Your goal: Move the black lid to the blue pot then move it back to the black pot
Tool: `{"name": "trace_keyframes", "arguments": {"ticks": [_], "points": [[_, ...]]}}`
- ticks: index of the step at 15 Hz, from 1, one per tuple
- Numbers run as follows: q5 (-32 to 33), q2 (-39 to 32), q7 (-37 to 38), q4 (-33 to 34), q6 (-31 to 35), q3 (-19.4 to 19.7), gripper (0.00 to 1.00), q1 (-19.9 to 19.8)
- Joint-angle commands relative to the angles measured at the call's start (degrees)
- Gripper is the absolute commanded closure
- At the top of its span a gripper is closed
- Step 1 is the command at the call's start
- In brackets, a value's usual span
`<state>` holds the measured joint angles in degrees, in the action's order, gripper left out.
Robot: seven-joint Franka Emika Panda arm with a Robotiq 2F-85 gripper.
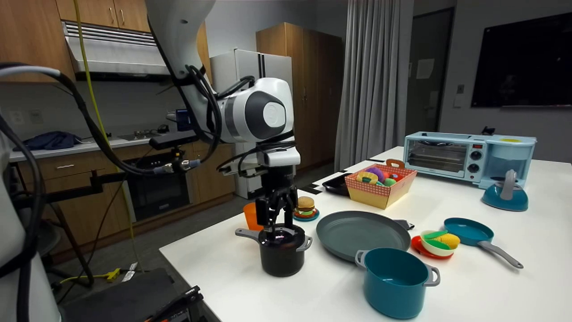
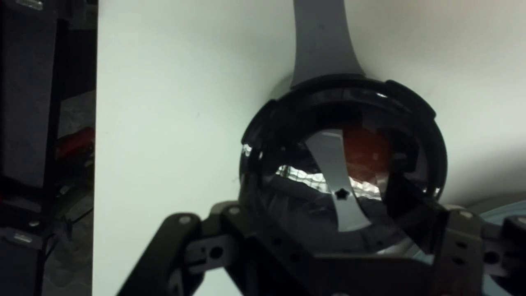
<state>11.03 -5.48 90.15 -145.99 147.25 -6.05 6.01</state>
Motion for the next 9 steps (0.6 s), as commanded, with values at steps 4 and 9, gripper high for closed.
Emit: {"name": "trace_keyframes", "arguments": {"ticks": [4,9], "points": [[-4.50,-0.74,-6.18,0.01,2.11,0.25,0.71,0.67],[-4.74,0.13,-8.01,0.41,1.26,0.36,1.00,0.67]]}}
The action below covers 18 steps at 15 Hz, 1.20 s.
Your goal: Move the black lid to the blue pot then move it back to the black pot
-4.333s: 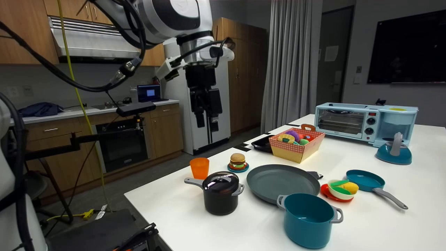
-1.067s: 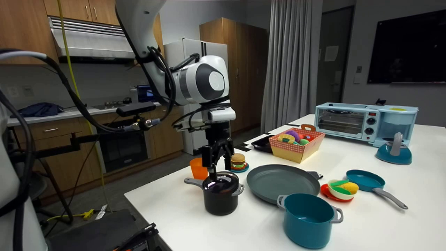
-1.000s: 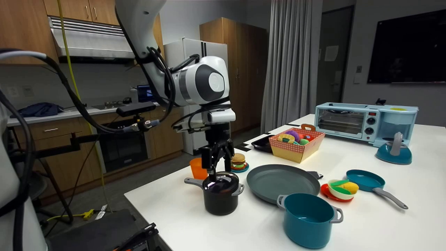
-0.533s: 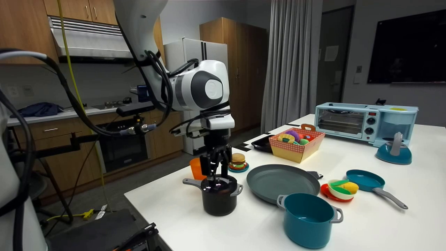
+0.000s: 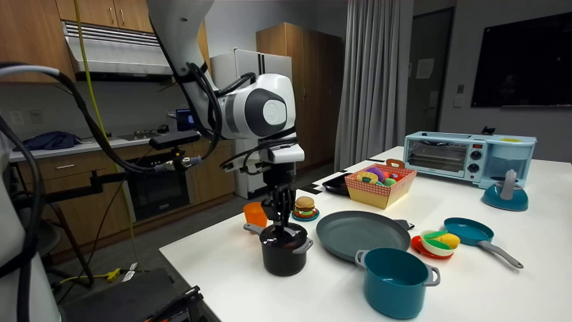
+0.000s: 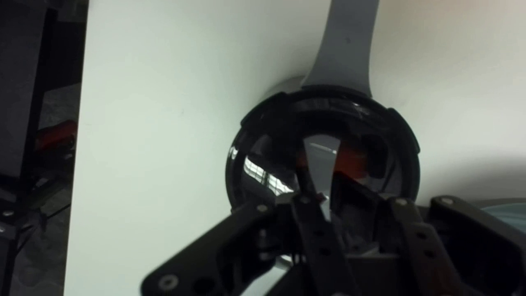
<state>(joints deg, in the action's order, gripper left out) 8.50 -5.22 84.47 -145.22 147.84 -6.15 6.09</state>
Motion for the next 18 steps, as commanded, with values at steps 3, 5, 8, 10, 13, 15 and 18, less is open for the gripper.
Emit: {"name": "trace_keyframes", "arguments": {"ticks": [3,5,8,10,13,15,18], "points": [[-2.04,1.96,-3.06,-0.17,-2.21,0.52,0.96,0.58],[-1.78,3.74,-3.48,0.16,-4.51,0.55,0.96,0.52],[-1.28,6.63,-4.09,1.37,-9.46,0.45,0.96,0.24],[-0.11,9.00,-3.87,2.40,-13.42,0.46,0.96,-0.17],[2.06,11.71,-3.92,3.19,-17.31,1.01,0.96,-1.74],[3.23,13.22,-4.20,2.57,-18.20,1.89,0.96,-3.26],[6.26,14.68,-4.92,1.18,-18.08,3.75,0.96,-6.25]]}}
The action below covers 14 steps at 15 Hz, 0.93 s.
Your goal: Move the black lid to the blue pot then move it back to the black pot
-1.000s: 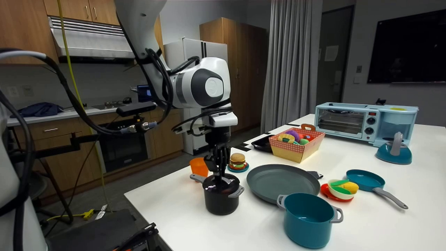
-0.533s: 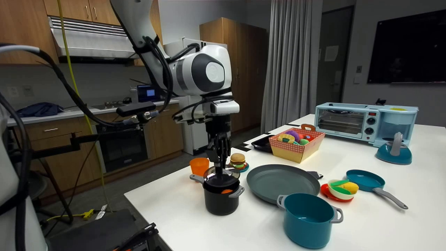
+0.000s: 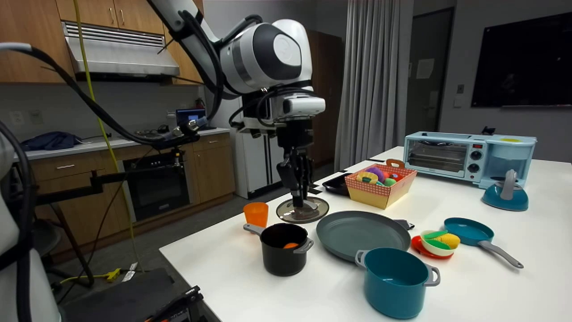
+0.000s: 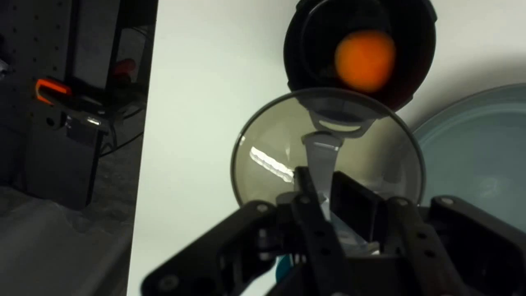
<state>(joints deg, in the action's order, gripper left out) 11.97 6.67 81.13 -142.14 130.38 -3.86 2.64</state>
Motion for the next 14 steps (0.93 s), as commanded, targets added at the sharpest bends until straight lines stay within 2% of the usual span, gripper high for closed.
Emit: {"name": "trace_keyframes", "arguments": {"ticks": [1,7,14], "points": [[4.42,2.84,-1.77,-2.26,-0.25,2.18,0.96,-3.96],[11.84,1.05,-3.87,-1.61,0.83,5.44,0.96,-8.65],[13.33,-1.48,-9.29,2.76,1.87,6.33,0.96,-9.24]]}}
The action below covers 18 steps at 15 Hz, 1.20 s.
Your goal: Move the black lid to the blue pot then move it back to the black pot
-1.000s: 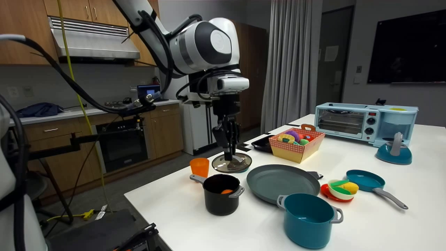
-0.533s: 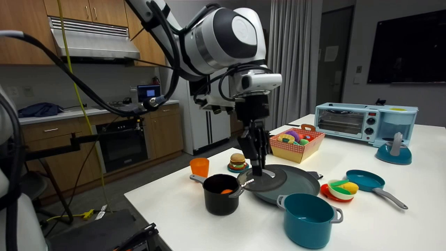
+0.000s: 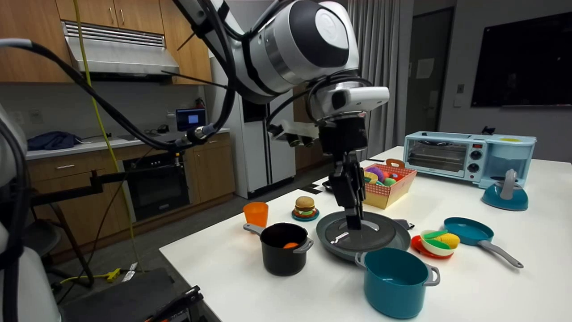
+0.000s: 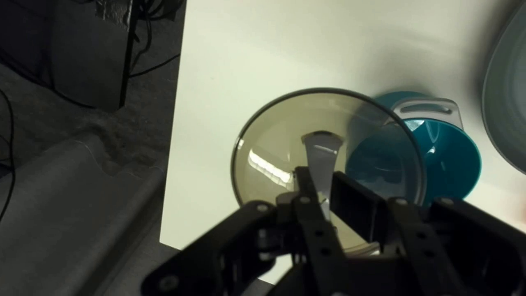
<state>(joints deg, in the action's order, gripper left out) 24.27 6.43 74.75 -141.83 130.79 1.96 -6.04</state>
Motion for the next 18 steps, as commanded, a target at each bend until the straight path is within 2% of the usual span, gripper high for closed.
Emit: {"name": "trace_keyframes", "arguments": {"ticks": [1,13,18], "points": [[1.00,-1.56,-3.69,3.23,1.62,0.60,0.96,-0.57],[-1.67,-10.63,-13.81,11.57,6.37,2.73,0.96,0.10],[-2.88,-13.65,-16.99,13.90,6.42,3.41,0.96,0.56]]}}
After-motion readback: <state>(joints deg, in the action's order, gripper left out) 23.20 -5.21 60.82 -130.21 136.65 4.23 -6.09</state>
